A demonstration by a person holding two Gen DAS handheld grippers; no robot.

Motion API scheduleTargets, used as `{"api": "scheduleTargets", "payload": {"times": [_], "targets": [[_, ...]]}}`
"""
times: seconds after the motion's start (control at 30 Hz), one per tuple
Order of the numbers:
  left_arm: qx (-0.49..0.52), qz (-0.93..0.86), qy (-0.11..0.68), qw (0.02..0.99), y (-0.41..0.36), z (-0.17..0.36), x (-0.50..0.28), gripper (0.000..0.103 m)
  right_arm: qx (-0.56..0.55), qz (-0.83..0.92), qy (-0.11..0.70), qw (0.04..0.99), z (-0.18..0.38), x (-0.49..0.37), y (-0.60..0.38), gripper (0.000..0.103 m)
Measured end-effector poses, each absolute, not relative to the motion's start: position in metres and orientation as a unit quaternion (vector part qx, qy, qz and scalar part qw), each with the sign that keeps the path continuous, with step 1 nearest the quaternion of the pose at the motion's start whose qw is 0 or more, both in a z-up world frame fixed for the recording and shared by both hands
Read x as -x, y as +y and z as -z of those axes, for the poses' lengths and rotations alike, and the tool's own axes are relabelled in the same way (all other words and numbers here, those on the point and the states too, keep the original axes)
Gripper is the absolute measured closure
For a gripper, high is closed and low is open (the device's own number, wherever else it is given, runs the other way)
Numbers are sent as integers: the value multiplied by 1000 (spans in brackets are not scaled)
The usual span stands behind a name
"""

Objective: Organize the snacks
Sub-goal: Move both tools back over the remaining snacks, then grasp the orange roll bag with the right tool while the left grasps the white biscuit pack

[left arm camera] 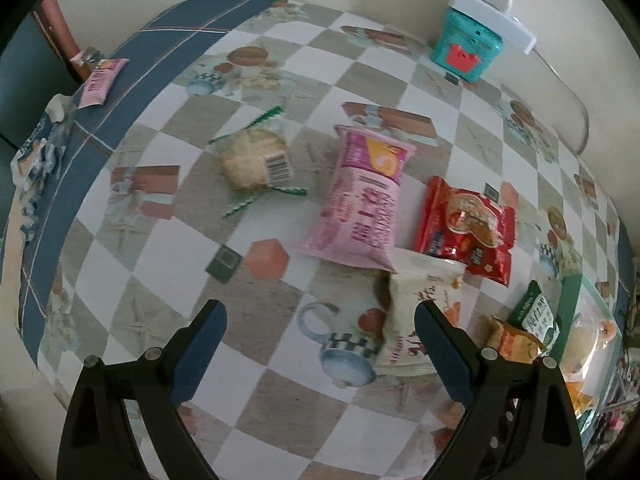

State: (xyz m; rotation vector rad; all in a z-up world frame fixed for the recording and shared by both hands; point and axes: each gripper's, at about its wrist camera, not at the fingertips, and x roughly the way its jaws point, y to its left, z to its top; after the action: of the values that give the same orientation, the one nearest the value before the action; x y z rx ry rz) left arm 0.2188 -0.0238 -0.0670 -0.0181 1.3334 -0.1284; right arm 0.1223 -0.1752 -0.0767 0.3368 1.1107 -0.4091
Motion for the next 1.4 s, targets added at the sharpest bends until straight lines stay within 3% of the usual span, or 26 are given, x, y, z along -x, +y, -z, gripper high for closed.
{"api": "scheduleTargets", "payload": {"times": [0.23, 0.63, 0.9, 1.17, 1.27, 1.33, 1.4], "targets": [[1, 71, 620, 781, -36, 70, -217, 8, -165, 175, 522, 818, 75, -123, -176, 32], [23, 97, 640, 762, -51, 86, -215, 8, -151, 159, 546, 808, 90, -125, -166, 33], [14, 114, 634, 764, -68, 90, -218, 8, -167, 166, 549, 802, 96, -121, -176, 53], [-13, 128, 631, 765, -93, 101, -218, 8, -181, 163, 546, 801, 96, -120, -182, 55], [-21, 129, 629, 766, -104, 105, -221, 17, -186, 162, 546, 801, 96, -119, -185, 55], [-26, 129, 629, 766, -107, 106, -220, 34, -188, 163, 545, 801, 95, -118, -187, 55], [-33, 129, 625, 769, -111, 107, -220, 41, -191, 164, 544, 800, 95, -118, -188, 55]]}}
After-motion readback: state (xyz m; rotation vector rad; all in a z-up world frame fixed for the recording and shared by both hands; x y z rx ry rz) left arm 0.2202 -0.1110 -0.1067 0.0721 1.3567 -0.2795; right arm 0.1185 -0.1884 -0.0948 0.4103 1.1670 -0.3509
